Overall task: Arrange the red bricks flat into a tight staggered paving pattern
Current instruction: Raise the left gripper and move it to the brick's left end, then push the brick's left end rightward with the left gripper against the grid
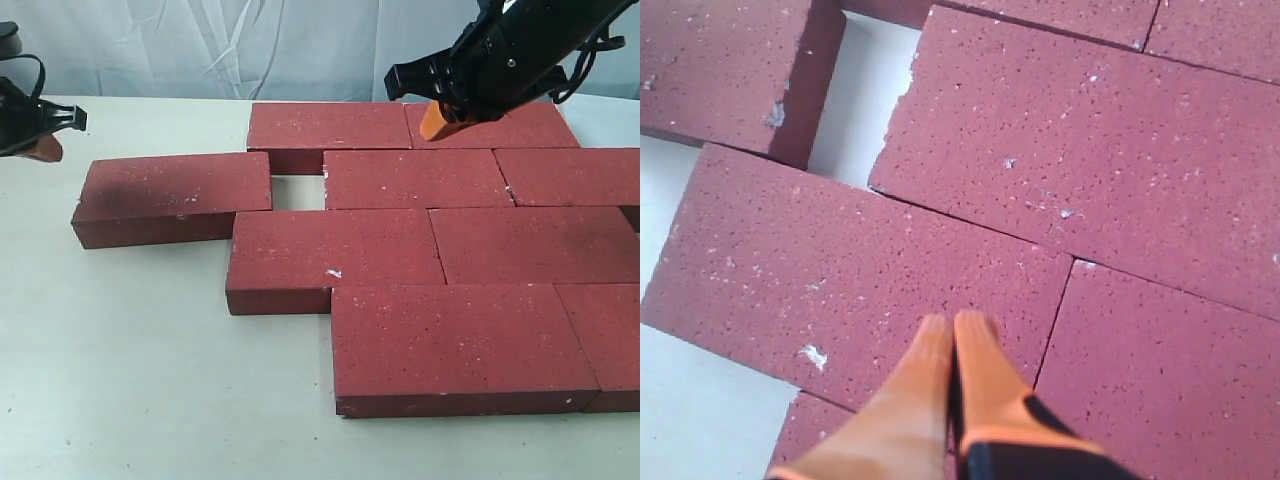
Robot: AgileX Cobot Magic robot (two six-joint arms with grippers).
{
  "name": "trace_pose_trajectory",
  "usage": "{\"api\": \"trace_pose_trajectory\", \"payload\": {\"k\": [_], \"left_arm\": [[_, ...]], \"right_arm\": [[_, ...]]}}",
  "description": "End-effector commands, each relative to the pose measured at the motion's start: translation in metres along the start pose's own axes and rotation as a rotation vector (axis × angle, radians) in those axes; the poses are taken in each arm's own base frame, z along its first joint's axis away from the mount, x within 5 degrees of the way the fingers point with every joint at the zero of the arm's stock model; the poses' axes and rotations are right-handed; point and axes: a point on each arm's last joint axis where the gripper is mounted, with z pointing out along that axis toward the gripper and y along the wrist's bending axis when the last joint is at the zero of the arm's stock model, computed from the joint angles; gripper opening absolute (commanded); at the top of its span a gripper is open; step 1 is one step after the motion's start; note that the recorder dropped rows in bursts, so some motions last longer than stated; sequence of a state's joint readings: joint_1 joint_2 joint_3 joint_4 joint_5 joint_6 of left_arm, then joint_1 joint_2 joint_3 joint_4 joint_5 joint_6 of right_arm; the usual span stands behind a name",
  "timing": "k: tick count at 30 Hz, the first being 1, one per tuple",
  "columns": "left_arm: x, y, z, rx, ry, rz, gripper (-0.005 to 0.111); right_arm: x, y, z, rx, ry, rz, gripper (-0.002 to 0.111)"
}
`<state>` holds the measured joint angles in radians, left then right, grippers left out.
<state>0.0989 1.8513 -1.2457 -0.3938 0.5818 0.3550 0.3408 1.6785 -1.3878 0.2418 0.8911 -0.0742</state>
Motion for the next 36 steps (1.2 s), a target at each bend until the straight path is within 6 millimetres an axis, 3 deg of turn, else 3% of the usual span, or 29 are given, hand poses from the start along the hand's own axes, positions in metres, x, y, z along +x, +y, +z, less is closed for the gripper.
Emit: {"api": "trace_pose_trajectory", "payload": {"k": [1, 8, 16, 27, 36], "left_arm": [[0.010, 0.006, 0.021, -0.003, 0.072, -0.013, 0.000], [0.026, 0.015, 0.057, -0.019, 0.165, -0.041, 0.000], [0.031, 0.016, 0.078, -0.016, 0.156, -0.057, 0.000], [0.022, 0.004, 0.080, 0.128, 0.057, -0.073, 0.000], [0.021, 0.003, 0.080, 0.137, 0.043, -0.072, 0.000]], "right_arm": [[-0.001, 0.000, -0.004, 0.000, -0.020, -0.004, -0.001], [-0.001, 0.000, -0.004, 0.000, -0.020, -0.004, -0.001], [-0.001, 0.000, -0.004, 0.004, -0.020, -0.007, -0.001], [-0.001, 0.000, -0.004, 0.004, -0.026, -0.007, -0.001], [-0.001, 0.000, -0.004, 0.006, -0.026, -0.008, -0.001]]}}
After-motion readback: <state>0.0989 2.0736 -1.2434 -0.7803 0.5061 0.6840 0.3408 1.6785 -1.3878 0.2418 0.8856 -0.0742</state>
